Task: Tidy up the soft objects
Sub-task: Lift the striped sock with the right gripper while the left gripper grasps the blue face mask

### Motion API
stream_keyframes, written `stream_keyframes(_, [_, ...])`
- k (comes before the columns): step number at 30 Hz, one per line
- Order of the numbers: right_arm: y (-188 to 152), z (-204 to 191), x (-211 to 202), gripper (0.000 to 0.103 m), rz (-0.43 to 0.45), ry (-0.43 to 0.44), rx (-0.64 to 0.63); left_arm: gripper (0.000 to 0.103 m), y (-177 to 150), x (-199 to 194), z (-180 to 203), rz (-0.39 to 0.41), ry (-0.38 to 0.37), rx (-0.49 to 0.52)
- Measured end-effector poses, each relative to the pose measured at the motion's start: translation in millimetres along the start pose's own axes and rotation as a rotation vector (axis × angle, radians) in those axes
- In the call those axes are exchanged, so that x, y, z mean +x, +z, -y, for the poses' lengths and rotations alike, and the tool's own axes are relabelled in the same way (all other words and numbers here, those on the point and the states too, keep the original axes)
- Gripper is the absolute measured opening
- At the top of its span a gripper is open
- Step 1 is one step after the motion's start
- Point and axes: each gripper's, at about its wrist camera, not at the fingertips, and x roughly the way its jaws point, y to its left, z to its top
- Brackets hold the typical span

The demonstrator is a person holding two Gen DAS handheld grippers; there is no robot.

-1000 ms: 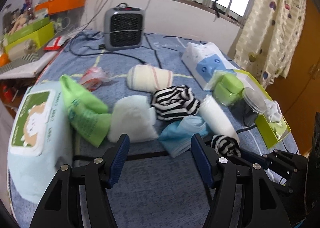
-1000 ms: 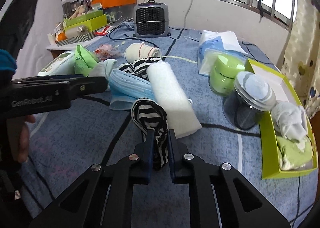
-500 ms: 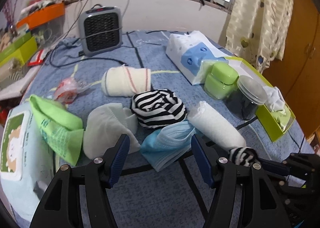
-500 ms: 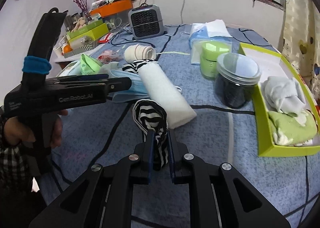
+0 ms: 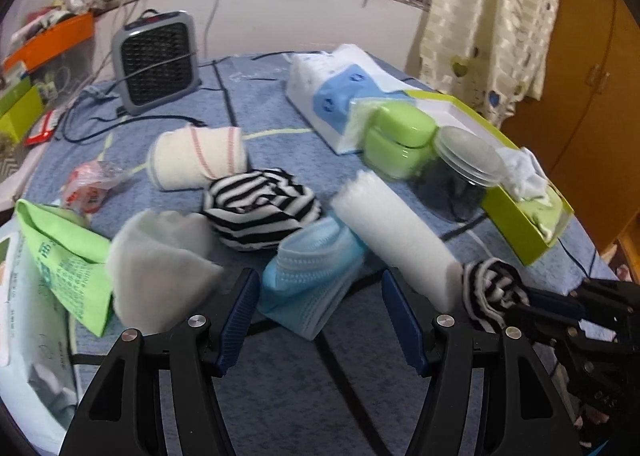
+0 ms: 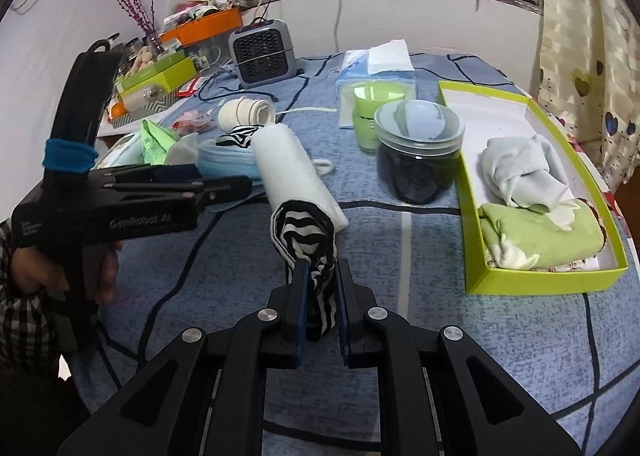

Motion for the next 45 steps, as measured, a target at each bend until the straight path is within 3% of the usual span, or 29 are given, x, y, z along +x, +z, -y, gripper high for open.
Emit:
stream_keyframes(13, [-1,8,-2,0.013,0.015,-0.008,0.01,0.062,1,19,3,-0.028,0.081,0.023])
stream_keyframes(15, [-1,8,-2,0.013,0.015,-0.008,0.012,0.047,2,19,4,-0.024,0.077,0.029])
stream_keyframes(17, [-1,8,-3,0.013,0.017,-0.009,0.01,0.044,2,19,5,-0.022,0.081,0.032])
stream_keyframes(24, [-1,9,-5,0.013,0.024,-0.018,0.005,0.019,1,17,9,-0.017,0.077,0.037])
stream_keyframes(45, [-1,6,-17,0.013,0.055,0.001,-0.007,0.015,-14,-25,17,0.043,0.026,0.031])
